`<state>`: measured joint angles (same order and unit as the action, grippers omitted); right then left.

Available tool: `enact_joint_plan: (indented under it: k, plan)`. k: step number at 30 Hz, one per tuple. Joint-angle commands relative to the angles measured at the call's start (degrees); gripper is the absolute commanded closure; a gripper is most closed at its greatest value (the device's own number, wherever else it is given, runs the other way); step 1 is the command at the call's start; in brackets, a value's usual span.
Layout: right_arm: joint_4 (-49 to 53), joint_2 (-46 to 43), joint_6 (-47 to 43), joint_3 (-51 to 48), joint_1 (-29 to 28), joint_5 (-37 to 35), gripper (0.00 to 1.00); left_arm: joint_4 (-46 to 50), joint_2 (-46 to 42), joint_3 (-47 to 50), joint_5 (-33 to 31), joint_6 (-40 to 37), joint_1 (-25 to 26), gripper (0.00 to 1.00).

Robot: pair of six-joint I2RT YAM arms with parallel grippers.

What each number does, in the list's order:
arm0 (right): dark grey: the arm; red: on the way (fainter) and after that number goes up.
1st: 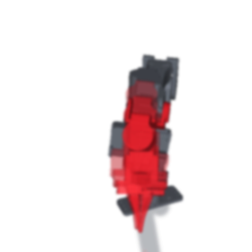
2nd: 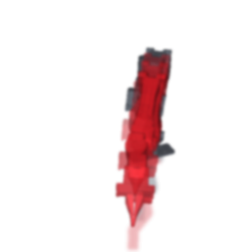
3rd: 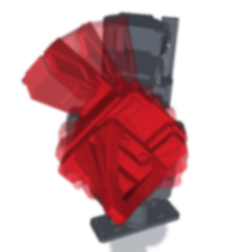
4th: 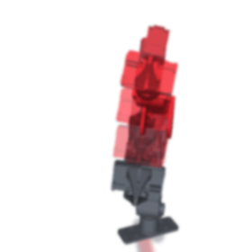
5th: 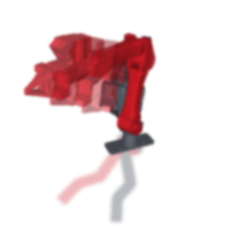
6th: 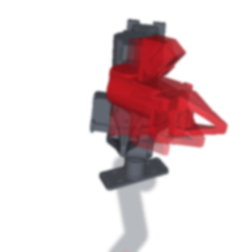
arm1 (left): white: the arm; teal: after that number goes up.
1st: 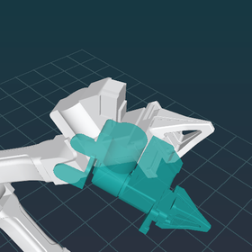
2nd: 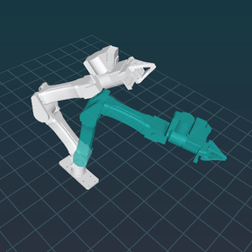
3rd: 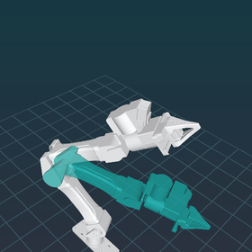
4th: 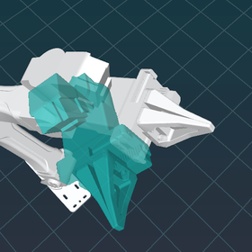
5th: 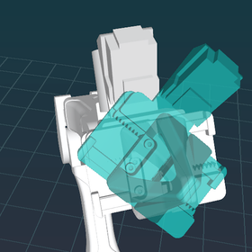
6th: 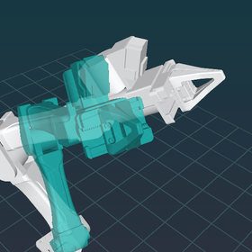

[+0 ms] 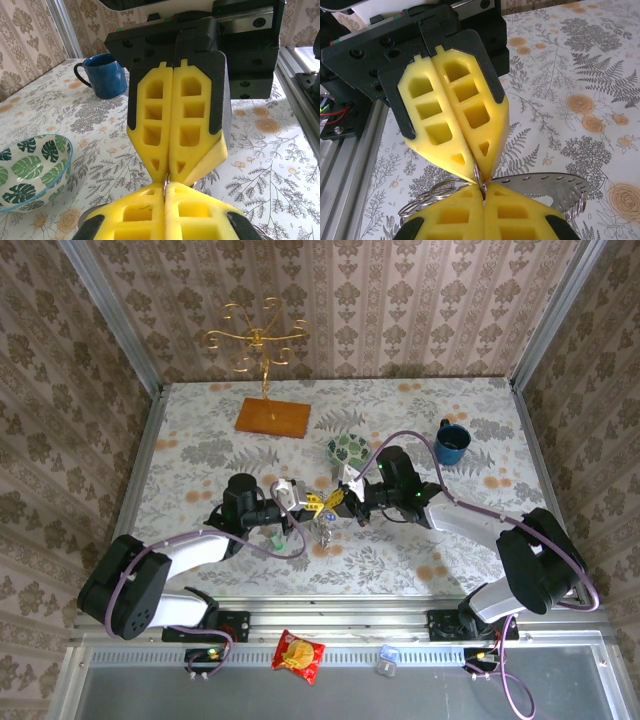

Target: Put the keys on the keyring

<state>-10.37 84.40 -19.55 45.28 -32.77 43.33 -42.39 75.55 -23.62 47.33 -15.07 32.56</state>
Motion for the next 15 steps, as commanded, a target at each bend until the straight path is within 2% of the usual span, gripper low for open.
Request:
enact_joint_plan:
  k: [1,4,7,11,15]
  plan:
    - [3.06,-0.28,-2.59,2.95,-0.27,0.43,1.00,-0.48,-0.48,0.09,-0.12,-0.06,-0.39,0.90]
    - [9.53,-0.73,-6.29,5.17,-0.27,-0.75,1.00,9.02,-2.73,-1.69,-1.26,-4.94,-0.13,0.82]
    - [15.05,-0.51,-9.71,7.56,-0.34,-1.52,1.00,16.97,-4.13,-3.55,-2.57,-9.83,0.36,0.80]
    - [21.40,0.19,-13.78,10.20,-1.15,-3.11,1.00,22.39,-4.54,-5.24,-4.04,-13.16,0.66,0.80]
    - [25.36,0.83,-16.38,12.55,-2.19,-4.63,1.00,23.40,-4.03,-6.44,-3.72,-14.04,0.67,0.80]
